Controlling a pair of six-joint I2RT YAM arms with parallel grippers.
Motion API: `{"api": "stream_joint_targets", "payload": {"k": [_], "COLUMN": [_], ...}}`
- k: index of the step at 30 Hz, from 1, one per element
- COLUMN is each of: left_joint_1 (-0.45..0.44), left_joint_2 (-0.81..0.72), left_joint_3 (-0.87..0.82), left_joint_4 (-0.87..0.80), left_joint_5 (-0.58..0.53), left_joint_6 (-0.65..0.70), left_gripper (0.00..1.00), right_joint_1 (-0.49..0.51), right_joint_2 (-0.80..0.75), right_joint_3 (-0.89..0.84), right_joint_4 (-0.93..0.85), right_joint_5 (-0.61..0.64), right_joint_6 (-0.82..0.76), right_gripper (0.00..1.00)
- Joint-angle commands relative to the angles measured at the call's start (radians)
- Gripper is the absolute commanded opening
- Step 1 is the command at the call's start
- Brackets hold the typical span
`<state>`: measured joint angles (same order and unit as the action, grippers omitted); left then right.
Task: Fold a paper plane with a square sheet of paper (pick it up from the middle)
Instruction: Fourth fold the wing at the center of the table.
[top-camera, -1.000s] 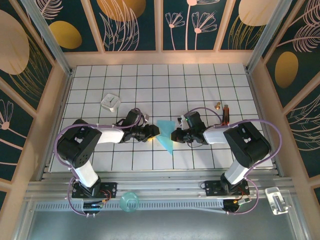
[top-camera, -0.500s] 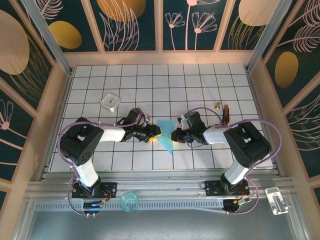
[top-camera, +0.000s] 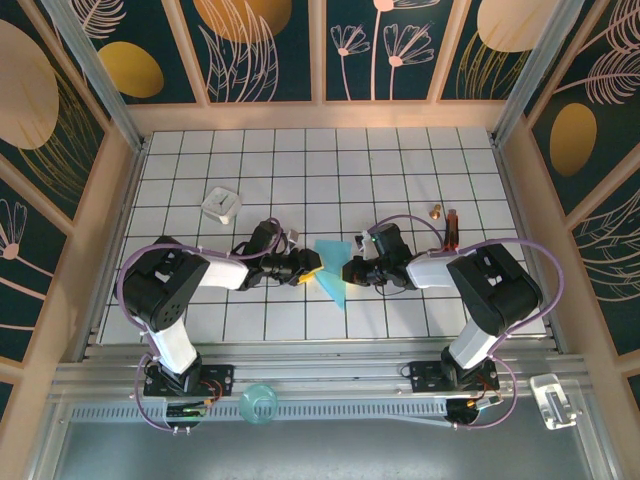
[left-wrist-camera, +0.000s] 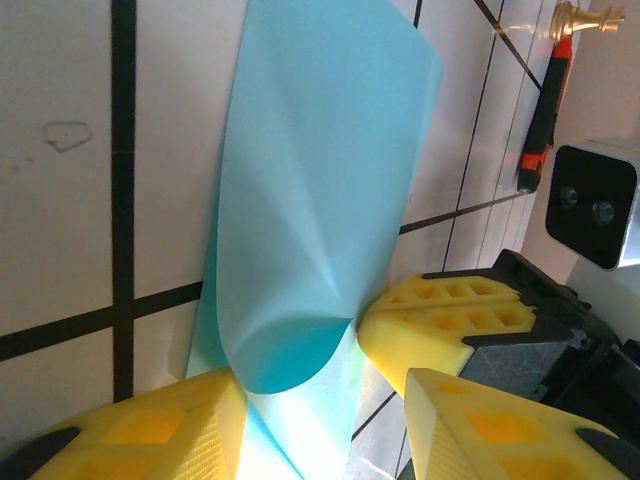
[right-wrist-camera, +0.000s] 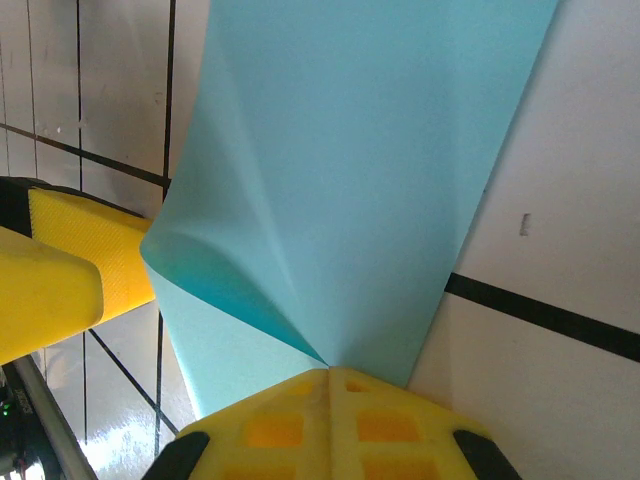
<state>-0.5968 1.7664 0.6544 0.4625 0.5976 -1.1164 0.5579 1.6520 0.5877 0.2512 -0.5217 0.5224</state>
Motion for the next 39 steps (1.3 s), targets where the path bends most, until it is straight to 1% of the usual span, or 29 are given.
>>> {"api": "stream_joint_targets", "payload": {"k": [1,4,9,12,16,19,23,28,39], "left_joint_1": [-0.006,-0.006,-0.006,-0.006,-0.005,-0.003,0.007,0.017,0.032], "left_joint_2": [-0.014,-0.013,-0.017,-0.01,0.006,0.026,0.043,0.05,0.073], "left_joint_3": [-0.01,-0.014,-0.019,-0.023,-0.032,-0.025,-0.027,-0.035,-0.05], "left_joint_4": [0.045,0.052,0.018,0.027,0.056,0.055,0.087,0.13,0.189], "left_joint_5": [0.009,0.011,-0.01,-0.01,-0.016,-0.023,-0.014,-0.001,0.02], "left_joint_6": [0.014,0.078,0.25,0.332,0.397,0.408,0.384,0.352,0.314], "left_gripper": [0.46,0.45,0.42,0.4,0.35,0.33,0.31,0.24,0.17], "right_joint_1": [-0.004,-0.005,-0.005,-0.006,-0.006,-0.005,-0.004,-0.005,-0.004], "right_joint_2": [0.01,0.011,0.014,0.014,0.016,0.015,0.02,0.022,0.023], "right_joint_3": [-0.027,-0.025,-0.02,-0.018,-0.018,-0.019,-0.018,-0.017,-0.015], "right_joint_4": [-0.058,-0.062,-0.067,-0.072,-0.076,-0.081,-0.082,-0.085,-0.092], "right_joint_5": [0.057,0.057,0.055,0.058,0.059,0.064,0.064,0.066,0.069], "right_joint_6": [-0.028,-0.03,-0.032,-0.036,-0.036,-0.038,-0.038,-0.039,-0.044], "right_gripper": [0.0,0.0,0.0,0.0,0.0,0.0,0.0,0.0,0.0]}}
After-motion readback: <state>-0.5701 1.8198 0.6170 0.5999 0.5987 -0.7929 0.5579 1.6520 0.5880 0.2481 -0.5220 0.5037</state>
